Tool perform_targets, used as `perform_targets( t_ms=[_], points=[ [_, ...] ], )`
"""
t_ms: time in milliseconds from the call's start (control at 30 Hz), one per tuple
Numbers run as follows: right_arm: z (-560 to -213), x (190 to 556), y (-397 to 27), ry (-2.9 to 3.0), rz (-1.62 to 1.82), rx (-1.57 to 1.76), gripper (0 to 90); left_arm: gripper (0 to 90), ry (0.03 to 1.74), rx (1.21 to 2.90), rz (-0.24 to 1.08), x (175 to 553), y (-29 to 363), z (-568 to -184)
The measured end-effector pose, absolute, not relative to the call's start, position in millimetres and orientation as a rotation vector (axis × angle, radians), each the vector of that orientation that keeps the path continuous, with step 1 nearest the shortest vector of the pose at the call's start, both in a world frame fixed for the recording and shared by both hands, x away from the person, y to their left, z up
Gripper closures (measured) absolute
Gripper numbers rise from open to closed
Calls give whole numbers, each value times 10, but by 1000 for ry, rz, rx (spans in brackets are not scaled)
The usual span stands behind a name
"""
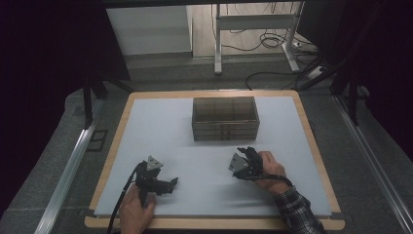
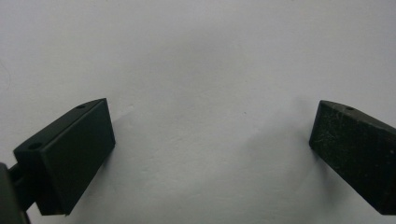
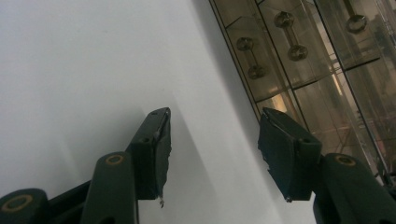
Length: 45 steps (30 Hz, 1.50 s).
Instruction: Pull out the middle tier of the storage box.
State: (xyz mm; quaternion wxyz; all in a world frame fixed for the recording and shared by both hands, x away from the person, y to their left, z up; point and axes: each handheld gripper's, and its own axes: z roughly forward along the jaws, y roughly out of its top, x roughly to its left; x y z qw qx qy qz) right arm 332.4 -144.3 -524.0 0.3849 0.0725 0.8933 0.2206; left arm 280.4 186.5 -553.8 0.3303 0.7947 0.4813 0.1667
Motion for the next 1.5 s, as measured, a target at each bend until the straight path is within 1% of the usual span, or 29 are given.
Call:
perform_targets(
  t_ms=[633,1500],
  points=[
    [-5335,3412,-1269,2141,428,42,524,0,1259,2078,436,2803,1865,-5538],
    [-5320,3622,-1037,1976,195,-82,646,0,1260,2077,434,2803,1865,-5538]
  ],
)
